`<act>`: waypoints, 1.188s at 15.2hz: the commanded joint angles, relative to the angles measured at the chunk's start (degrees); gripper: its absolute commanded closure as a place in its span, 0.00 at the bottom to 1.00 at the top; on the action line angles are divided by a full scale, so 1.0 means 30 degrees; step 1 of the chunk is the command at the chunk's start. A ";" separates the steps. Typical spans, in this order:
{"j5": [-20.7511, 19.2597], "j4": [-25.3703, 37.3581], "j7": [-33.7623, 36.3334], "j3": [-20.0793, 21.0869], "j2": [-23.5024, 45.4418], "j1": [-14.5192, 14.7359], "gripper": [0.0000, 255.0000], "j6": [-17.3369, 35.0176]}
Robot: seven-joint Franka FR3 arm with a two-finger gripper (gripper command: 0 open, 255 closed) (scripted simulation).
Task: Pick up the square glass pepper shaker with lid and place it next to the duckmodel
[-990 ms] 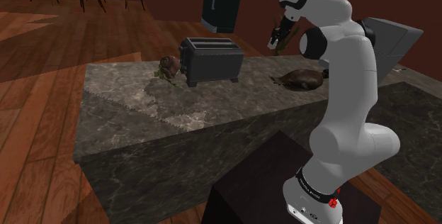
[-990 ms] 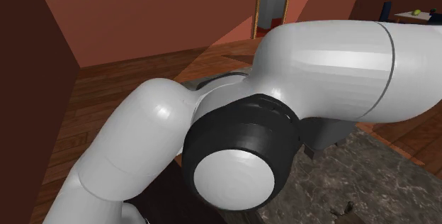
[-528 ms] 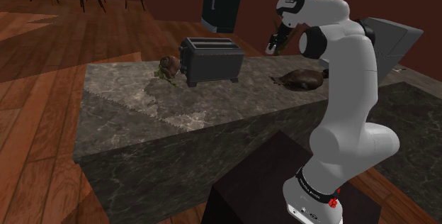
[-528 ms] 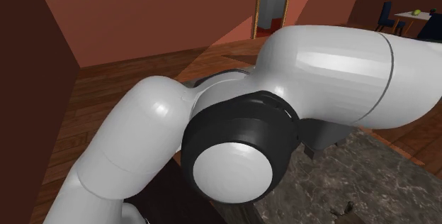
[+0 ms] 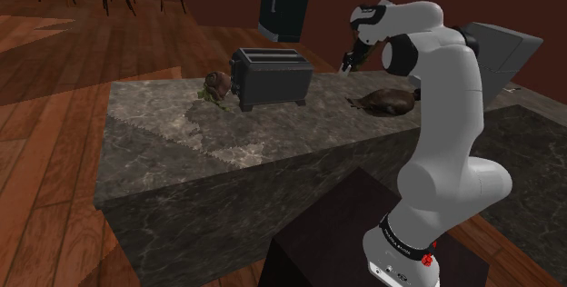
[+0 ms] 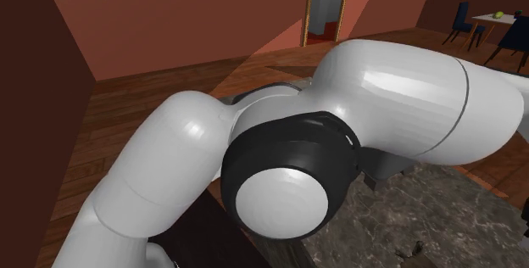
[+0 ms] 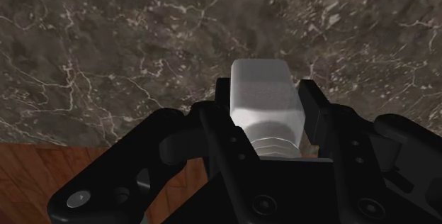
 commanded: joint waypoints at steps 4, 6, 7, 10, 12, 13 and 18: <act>0.0210 -0.0881 -0.0322 0.0117 0.0276 0.0074 1.00 0.1117; 0.0297 -0.1180 -0.0443 0.0169 0.0403 0.0093 1.00 0.1525; 0.0343 -0.1319 -0.0503 0.0197 0.0472 0.0100 1.00 0.1725; 0.0485 -0.1694 -0.0683 0.0288 0.0706 0.0109 1.00 0.2308; 0.0584 -0.1910 -0.0802 0.0354 0.0880 0.0106 1.00 0.2684; 0.0635 -0.2009 -0.0861 0.0388 0.0973 0.0103 1.00 0.2868; 0.0658 -0.2052 -0.0888 0.0404 0.1017 0.0100 1.00 0.2951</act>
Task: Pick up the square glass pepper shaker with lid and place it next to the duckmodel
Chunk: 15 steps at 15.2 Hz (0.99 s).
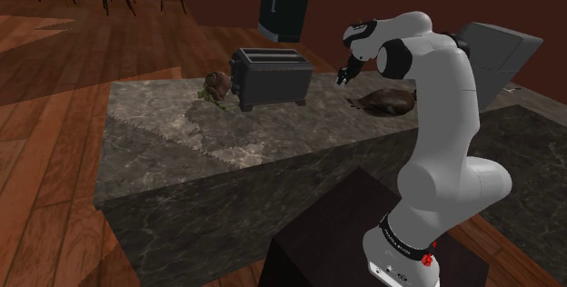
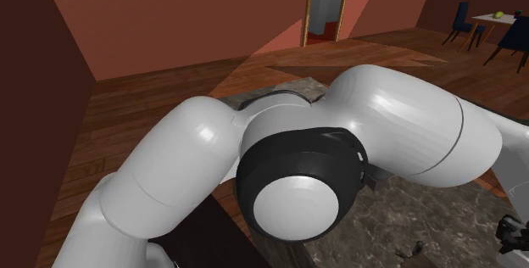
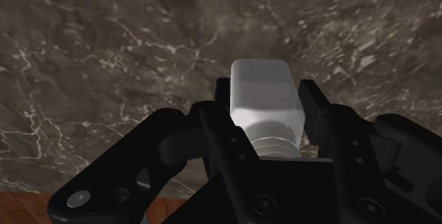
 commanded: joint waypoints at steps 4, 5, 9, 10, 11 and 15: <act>0.0002 -0.0015 -0.0004 0.0000 -0.0007 0.0003 0.00 0.0013; 0.0002 -0.0015 -0.0004 0.0000 -0.0006 0.0003 0.00 0.0013; 0.0002 -0.0015 -0.0004 0.0000 -0.0006 0.0002 0.00 0.0013; -0.0115 -0.0124 0.0035 -0.0106 -0.0433 0.0037 0.00 -0.0308; -0.0233 -0.0196 0.0080 -0.0210 -0.0842 0.0065 0.00 -0.0643; -0.0449 -0.0237 0.0171 -0.0388 -0.1527 0.0101 0.00 -0.1281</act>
